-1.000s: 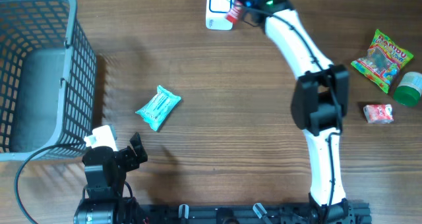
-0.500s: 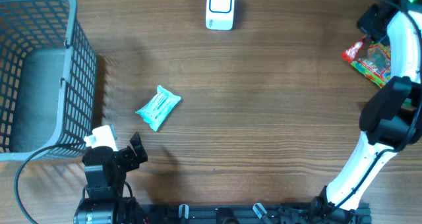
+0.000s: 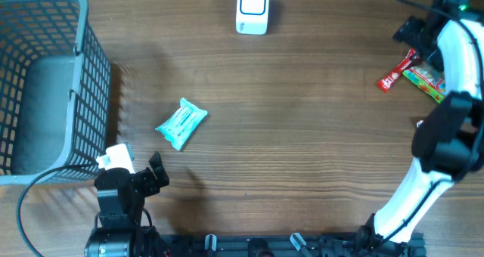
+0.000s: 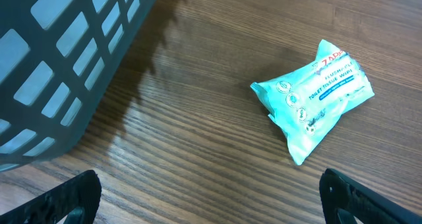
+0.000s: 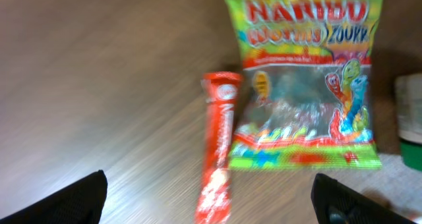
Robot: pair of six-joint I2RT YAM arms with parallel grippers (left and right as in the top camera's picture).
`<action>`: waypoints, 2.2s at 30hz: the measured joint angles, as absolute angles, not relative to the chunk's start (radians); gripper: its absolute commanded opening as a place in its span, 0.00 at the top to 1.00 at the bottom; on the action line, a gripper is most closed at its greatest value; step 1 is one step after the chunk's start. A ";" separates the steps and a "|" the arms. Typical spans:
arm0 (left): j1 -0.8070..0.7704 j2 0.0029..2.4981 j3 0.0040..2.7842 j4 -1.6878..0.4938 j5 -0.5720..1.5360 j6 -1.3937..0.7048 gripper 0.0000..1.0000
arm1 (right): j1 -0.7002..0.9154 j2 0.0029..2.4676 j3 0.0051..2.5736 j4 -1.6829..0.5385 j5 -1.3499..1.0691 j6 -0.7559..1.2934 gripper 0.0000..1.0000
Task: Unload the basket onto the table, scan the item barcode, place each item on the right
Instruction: 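Move the right gripper to the green wipes pack and grasp it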
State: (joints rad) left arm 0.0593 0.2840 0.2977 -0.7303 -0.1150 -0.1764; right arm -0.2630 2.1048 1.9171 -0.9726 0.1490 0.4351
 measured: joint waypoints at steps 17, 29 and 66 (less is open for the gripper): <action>0.059 0.284 0.298 -0.730 -0.115 -0.176 0.00 | 0.539 2.054 1.768 -0.810 -0.582 0.691 0.19; 0.059 0.284 0.298 -0.730 -0.115 -0.176 0.00 | 0.877 2.276 1.771 -0.334 -0.297 1.031 0.95; 0.059 0.284 0.298 -0.730 -0.115 -0.176 0.00 | 0.712 2.141 1.625 -0.926 -0.459 -0.313 0.07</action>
State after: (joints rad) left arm 0.0593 0.2840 0.2977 -0.7303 -0.1154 -0.1764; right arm 0.7116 2.1407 1.6253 -0.9257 -0.4591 -0.3134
